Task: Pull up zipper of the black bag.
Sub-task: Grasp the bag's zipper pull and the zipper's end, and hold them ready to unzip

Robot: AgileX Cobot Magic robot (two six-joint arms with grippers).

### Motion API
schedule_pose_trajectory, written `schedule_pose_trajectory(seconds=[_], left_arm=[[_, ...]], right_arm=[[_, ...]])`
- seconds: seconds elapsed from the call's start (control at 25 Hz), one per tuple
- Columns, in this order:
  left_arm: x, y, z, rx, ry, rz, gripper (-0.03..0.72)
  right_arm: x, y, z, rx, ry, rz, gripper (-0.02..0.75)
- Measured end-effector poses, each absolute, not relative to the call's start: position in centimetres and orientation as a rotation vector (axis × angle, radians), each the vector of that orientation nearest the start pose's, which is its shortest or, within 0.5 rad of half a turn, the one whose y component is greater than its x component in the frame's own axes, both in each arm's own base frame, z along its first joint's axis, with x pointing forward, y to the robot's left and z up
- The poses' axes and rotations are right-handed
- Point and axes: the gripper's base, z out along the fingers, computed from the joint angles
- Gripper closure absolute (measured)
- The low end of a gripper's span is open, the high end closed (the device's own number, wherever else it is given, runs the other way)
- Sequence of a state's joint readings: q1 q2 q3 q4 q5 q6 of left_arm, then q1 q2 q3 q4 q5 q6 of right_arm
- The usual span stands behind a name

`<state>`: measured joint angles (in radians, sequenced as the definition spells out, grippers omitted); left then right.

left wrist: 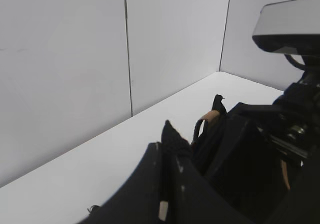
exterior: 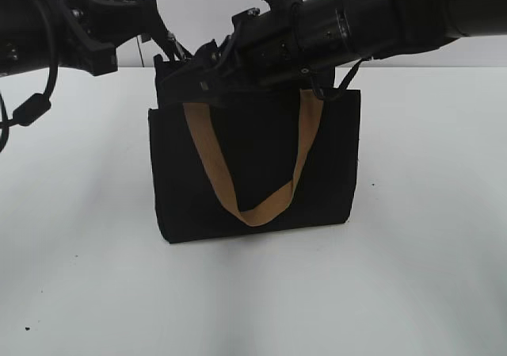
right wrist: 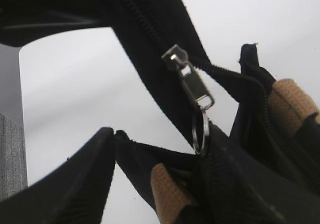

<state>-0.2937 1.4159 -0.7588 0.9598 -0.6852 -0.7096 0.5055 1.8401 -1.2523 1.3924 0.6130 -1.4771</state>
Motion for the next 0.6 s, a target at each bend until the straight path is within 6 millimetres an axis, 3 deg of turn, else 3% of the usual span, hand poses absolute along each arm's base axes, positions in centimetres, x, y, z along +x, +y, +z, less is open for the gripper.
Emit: schedule_pose_trajectory(seconds=[0.28, 0.6], left_arm=[[26.85, -13.04, 28.1, 0.747, 1.547, -0.587, 0.686], [26.8, -13.08, 28.04, 0.762, 1.546, -0.583, 0.686]], right_arm=[[32.99, 23.99, 23.99, -0.985, 1.964, 0.855, 0.317], [33.37, 23.79, 23.93, -0.955, 1.972, 0.807, 0.606]])
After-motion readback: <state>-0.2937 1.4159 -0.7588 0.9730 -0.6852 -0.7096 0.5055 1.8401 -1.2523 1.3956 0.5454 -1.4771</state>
